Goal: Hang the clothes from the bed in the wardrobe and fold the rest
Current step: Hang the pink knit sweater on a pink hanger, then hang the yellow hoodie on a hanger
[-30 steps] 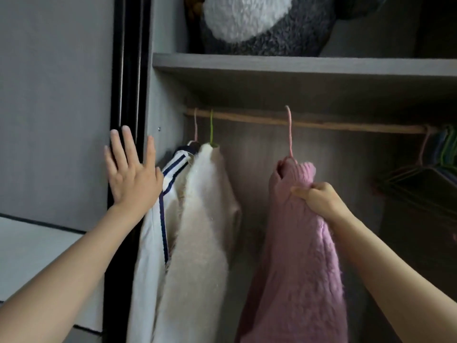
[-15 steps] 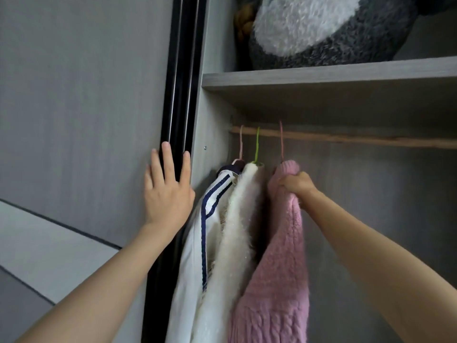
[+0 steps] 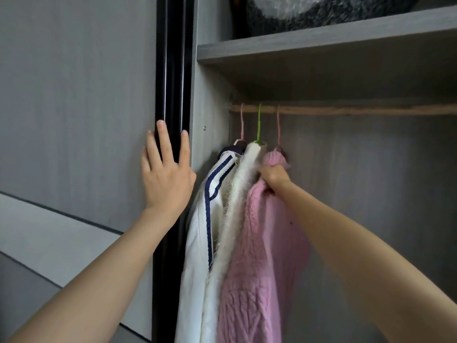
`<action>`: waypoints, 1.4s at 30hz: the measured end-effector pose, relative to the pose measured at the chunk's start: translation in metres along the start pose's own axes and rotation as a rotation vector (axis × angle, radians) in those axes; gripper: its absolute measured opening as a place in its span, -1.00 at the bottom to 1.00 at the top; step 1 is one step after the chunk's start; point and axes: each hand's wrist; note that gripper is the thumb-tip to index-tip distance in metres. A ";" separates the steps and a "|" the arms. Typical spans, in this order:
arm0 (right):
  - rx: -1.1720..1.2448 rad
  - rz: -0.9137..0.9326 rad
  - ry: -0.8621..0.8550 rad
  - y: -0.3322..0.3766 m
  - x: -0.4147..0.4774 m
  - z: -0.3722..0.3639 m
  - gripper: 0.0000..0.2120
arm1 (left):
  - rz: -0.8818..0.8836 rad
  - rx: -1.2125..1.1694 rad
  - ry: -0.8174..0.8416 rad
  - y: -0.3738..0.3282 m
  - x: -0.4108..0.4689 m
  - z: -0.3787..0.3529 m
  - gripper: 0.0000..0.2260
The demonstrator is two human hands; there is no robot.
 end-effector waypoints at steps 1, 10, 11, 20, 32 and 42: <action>-0.008 0.006 0.006 0.000 -0.003 0.001 -0.68 | -0.001 -0.002 0.000 0.001 0.000 0.000 -0.34; -0.221 0.093 -0.023 -0.029 -0.021 0.063 -0.37 | 0.042 -0.126 0.065 -0.008 -0.001 0.012 -0.42; -0.293 0.098 -0.026 -0.036 -0.022 0.075 -0.38 | 0.018 -0.154 0.062 -0.016 -0.005 0.016 -0.47; -0.821 0.080 -0.221 -0.080 -0.048 0.199 -0.72 | -0.217 -0.478 0.107 -0.141 -0.027 0.039 -0.68; -1.384 -0.020 -0.724 -0.118 -0.160 0.388 -0.70 | -0.246 -0.862 0.306 -0.289 -0.043 0.067 -0.68; -1.361 -0.274 -0.720 -0.152 -0.173 0.422 -0.71 | -0.251 -0.938 0.380 -0.319 -0.055 0.070 -0.64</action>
Point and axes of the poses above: each hand's wrist, its own x-axis towards the middle knuckle, its own z-axis out of the back of the hand, y = z × x, and after that the axes turned 5 degrees about -y, right-handed
